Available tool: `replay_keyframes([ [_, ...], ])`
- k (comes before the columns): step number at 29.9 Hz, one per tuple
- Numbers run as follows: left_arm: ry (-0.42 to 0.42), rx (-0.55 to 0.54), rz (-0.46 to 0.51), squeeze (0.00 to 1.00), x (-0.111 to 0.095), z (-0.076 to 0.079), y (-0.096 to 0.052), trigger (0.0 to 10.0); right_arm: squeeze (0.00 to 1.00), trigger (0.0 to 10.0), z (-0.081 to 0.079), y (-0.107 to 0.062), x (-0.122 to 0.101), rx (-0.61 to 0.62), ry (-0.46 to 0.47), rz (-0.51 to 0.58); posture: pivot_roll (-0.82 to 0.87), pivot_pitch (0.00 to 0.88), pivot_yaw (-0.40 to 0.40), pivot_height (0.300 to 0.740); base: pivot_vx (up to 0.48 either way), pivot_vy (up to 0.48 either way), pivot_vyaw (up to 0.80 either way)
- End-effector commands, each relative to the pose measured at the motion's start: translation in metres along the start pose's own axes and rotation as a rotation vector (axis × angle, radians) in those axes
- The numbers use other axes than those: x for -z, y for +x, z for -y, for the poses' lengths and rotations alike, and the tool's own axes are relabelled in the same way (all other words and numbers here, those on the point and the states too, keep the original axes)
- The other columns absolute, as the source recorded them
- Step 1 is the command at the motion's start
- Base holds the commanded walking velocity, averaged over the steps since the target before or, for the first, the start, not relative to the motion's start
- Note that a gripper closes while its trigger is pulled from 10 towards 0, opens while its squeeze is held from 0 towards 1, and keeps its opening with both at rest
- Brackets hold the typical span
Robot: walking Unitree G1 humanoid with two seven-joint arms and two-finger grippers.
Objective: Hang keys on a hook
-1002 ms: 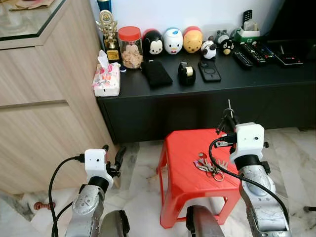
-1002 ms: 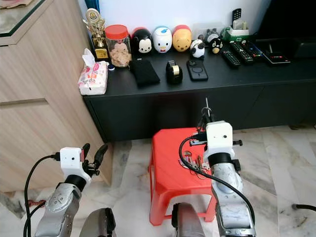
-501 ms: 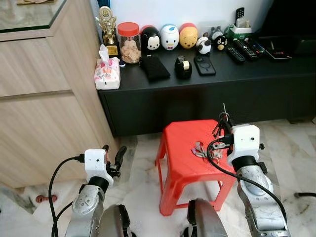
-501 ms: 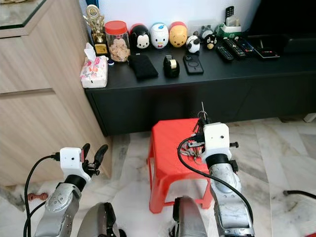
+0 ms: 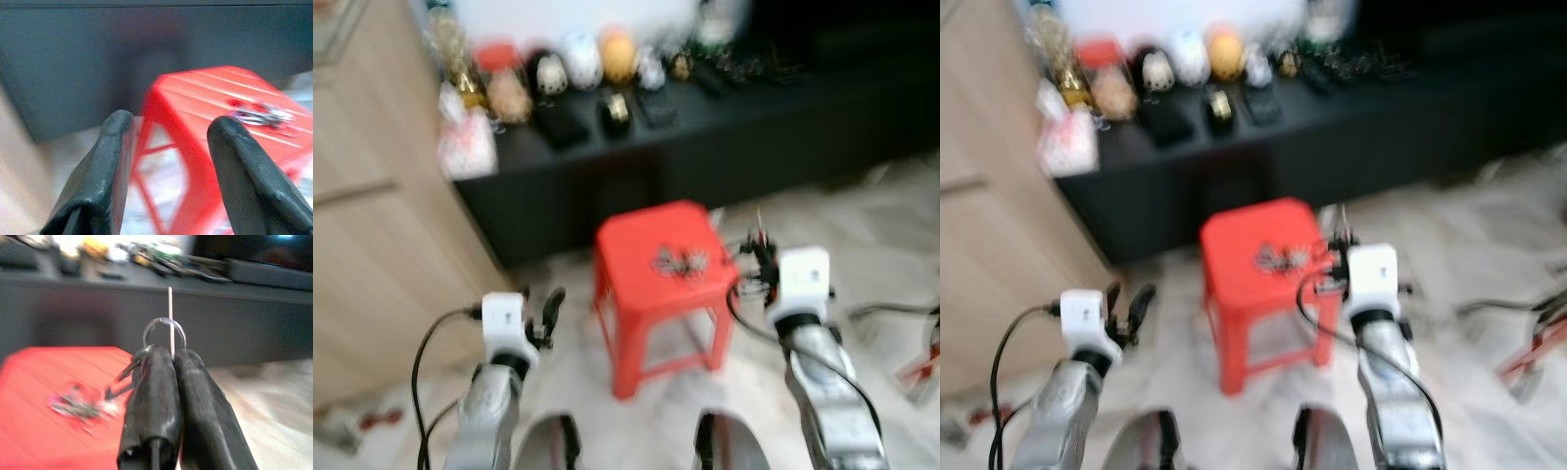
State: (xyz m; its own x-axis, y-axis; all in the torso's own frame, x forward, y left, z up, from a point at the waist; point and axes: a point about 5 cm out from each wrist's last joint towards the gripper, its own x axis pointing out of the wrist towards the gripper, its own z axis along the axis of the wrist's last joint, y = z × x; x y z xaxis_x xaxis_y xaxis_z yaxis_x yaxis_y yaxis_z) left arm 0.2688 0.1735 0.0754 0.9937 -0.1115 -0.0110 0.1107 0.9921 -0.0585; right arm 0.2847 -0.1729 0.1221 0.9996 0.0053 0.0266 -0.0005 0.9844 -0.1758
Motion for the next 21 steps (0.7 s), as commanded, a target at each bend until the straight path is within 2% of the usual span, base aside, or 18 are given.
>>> replay_keyframes([
  [1, -0.007, -0.009, -0.005, 0.0, 0.002, -0.0029, -0.0026, 10.0, 0.0, 10.0, -0.0029, 0.0004, -0.0024, -0.009, 0.007, 0.007, -0.13, 0.08, -0.01, 0.601, -0.296, 0.0, 0.0],
  [21, -0.008, -0.011, 0.002, 0.0, 0.0001, -0.003, -0.0029, 10.0, 0.0, 10.0, -0.0054, 0.0004, -0.0001, -0.028, 0.004, -0.01, -0.13, 0.082, -0.01, 0.601, -0.281, 0.0, 0.0],
])
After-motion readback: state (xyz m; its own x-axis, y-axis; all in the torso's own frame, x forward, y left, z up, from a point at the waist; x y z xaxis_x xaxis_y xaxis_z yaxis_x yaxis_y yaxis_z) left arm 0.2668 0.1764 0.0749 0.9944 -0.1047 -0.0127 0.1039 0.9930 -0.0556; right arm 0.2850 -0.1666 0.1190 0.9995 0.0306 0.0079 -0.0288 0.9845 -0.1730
